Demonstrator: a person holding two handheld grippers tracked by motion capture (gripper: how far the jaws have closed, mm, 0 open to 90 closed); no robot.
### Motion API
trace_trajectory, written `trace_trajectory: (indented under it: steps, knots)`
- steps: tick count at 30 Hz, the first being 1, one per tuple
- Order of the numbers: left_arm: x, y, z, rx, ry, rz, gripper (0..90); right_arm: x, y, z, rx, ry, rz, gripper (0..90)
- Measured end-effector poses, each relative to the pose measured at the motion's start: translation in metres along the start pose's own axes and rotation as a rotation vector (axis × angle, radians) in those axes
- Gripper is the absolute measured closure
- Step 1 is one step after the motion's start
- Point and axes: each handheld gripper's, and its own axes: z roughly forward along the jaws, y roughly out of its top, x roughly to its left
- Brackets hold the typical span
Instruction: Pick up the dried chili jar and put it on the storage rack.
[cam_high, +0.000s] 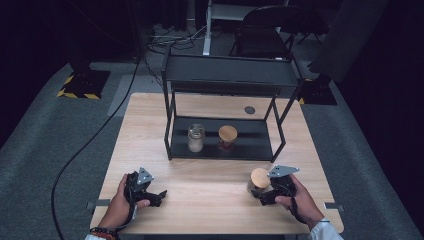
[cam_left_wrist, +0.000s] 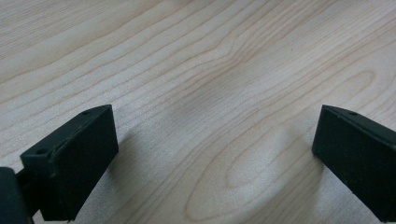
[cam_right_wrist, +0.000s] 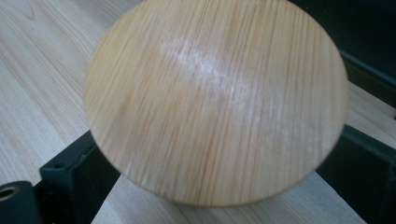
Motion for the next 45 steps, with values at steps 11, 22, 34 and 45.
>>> trace_trajectory:
  steps: [11,22,34,45]
  knots:
    - [0.0000,0.0000,0.0000,0.000,0.000,0.000,0.0,0.0046,0.0059,0.0047,0.000,-0.003,-0.004,11.4]
    - [0.0000,0.0000,0.0000,0.000,0.000,0.000,0.0,0.0046,0.0076,0.0076,0.012,-0.019,0.013,23.6]
    - [0.0000,0.0000,0.0000,0.000,0.000,0.000,0.0,0.0071,0.0088,0.0068,0.019,-0.039,-0.004,24.6]
    - [0.0000,0.0000,0.0000,0.000,0.000,0.000,0.0,0.0062,0.0088,0.0049,0.024,-0.036,0.012,24.7]
